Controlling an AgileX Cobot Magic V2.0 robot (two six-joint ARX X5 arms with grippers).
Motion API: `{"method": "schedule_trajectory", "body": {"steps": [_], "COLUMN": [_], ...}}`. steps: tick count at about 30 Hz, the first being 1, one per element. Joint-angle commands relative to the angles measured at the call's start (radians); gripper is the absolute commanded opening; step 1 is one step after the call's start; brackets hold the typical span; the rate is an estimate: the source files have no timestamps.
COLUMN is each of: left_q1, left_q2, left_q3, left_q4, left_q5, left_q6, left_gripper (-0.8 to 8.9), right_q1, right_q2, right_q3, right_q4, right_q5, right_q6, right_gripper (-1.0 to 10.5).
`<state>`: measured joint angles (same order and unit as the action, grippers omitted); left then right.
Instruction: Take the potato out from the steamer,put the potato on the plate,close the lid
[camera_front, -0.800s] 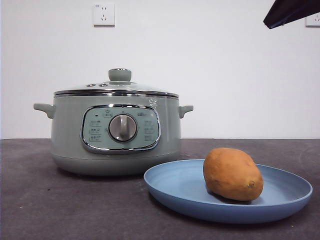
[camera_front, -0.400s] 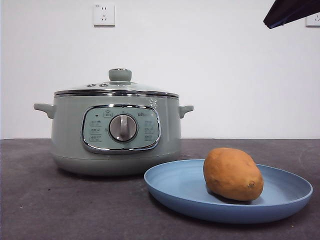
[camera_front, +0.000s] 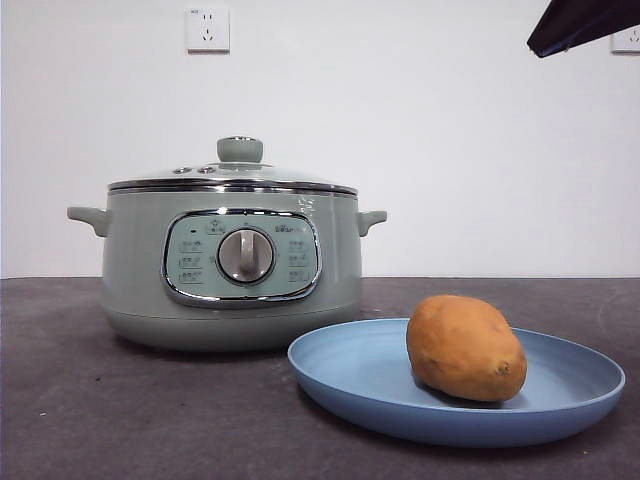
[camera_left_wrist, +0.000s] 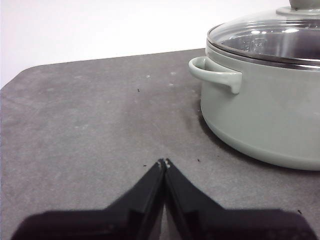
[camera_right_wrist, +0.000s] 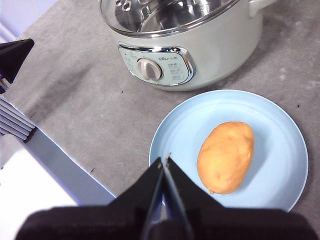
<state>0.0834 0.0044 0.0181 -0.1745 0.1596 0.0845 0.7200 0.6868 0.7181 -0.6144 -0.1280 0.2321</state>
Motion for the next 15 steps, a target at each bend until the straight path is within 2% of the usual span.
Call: {"method": "schedule_trajectory", "body": {"steps": [1, 9, 13, 15], "left_q1": [0.003, 0.003, 0.003, 0.003], "left_q2": [-0.003, -0.003, -0.003, -0.003], "left_q3": [-0.016, -0.016, -0.016, -0.016], "left_q4": [0.002, 0.002, 0.002, 0.002], "left_q5": [-0.002, -0.002, -0.002, -0.002], "left_q6": [-0.006, -0.006, -0.006, -0.006], "left_gripper": [-0.04, -0.04, -0.04, -0.04], "right_q1": [0.000, 0.000, -0.003, -0.036], "right_q2": [-0.001, -0.001, -0.008, -0.033], "right_q3": [0.005, 0.005, 0.005, 0.005], "right_q4": [0.000, 0.000, 0.000, 0.000], "right_q5": [0.003, 0.003, 0.013, 0.053], "right_q6": [0.005, 0.004, -0.054, -0.073], "right_gripper": [0.0, 0.0, 0.0, 0.0]}}
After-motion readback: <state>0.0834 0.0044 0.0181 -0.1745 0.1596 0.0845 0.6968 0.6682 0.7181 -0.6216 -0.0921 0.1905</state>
